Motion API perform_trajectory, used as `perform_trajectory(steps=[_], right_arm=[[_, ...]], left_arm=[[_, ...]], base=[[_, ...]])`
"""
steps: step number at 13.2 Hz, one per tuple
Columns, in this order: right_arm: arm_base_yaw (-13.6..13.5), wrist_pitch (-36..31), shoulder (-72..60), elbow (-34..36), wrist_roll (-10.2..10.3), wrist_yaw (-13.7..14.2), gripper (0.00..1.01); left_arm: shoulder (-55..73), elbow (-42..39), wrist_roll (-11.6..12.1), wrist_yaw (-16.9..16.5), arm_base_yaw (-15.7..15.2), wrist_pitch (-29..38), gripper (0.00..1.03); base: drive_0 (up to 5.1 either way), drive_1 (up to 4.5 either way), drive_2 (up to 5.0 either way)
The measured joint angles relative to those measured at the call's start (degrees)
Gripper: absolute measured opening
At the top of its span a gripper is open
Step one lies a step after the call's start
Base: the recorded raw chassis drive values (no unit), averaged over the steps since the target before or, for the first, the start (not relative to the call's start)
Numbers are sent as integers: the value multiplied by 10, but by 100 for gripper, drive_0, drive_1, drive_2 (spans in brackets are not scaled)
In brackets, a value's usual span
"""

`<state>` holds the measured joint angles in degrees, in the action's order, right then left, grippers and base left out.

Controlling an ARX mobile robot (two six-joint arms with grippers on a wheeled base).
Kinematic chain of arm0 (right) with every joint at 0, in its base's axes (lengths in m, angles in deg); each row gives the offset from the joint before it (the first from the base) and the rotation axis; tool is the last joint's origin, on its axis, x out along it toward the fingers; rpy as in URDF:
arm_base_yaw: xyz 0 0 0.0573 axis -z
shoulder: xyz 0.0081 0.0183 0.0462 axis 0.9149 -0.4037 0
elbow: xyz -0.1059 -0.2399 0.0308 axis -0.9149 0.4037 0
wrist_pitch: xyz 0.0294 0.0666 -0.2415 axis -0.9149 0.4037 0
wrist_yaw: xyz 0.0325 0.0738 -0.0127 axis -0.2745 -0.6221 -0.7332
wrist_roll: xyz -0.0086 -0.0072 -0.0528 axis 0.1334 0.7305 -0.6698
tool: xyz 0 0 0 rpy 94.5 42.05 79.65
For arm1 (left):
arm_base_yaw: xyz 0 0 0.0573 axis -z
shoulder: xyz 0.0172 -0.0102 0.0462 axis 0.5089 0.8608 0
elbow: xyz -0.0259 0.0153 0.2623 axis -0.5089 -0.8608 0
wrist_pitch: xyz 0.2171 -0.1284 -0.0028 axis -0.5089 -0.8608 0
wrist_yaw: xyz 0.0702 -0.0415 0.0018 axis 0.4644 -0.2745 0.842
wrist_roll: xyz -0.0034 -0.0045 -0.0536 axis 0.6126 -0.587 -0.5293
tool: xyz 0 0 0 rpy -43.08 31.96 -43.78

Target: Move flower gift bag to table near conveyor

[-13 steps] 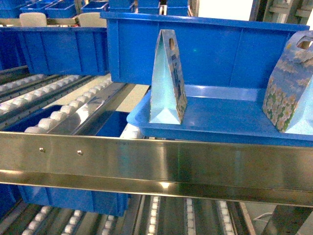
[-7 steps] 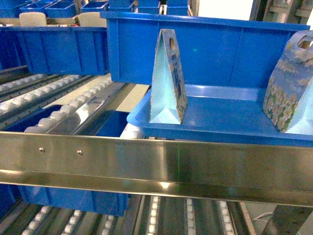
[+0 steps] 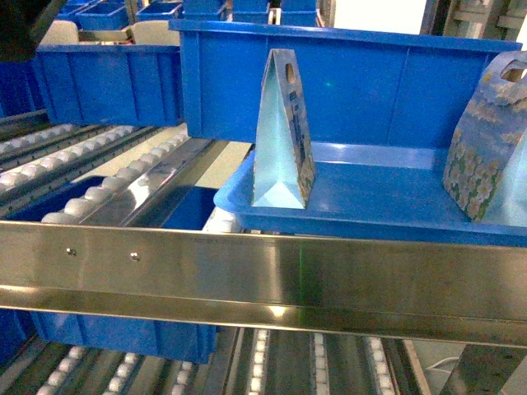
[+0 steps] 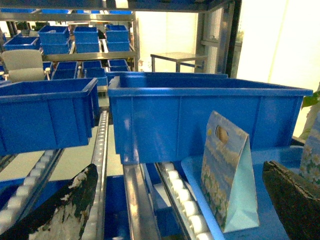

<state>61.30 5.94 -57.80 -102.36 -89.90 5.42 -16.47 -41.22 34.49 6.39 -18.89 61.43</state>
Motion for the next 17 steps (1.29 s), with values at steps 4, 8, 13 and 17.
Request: perform_trajectory(steps=[4, 8, 13, 17], right_arm=[[8, 9, -71, -87, 6, -7, 98], [11, 26, -135, -142, 17, 25, 98], [20, 36, -104, -117, 15, 17, 98], [14, 48, -162, -196, 4, 15, 98]], left_arm=[[66, 83, 0, 14, 29, -8, 98], [117, 138, 0, 20, 39, -24, 98], [117, 138, 0, 20, 39, -24, 98], [117, 138, 0, 20, 40, -24, 98]], base=[[0, 0, 0], [0, 0, 0], [0, 0, 0], [0, 0, 0]])
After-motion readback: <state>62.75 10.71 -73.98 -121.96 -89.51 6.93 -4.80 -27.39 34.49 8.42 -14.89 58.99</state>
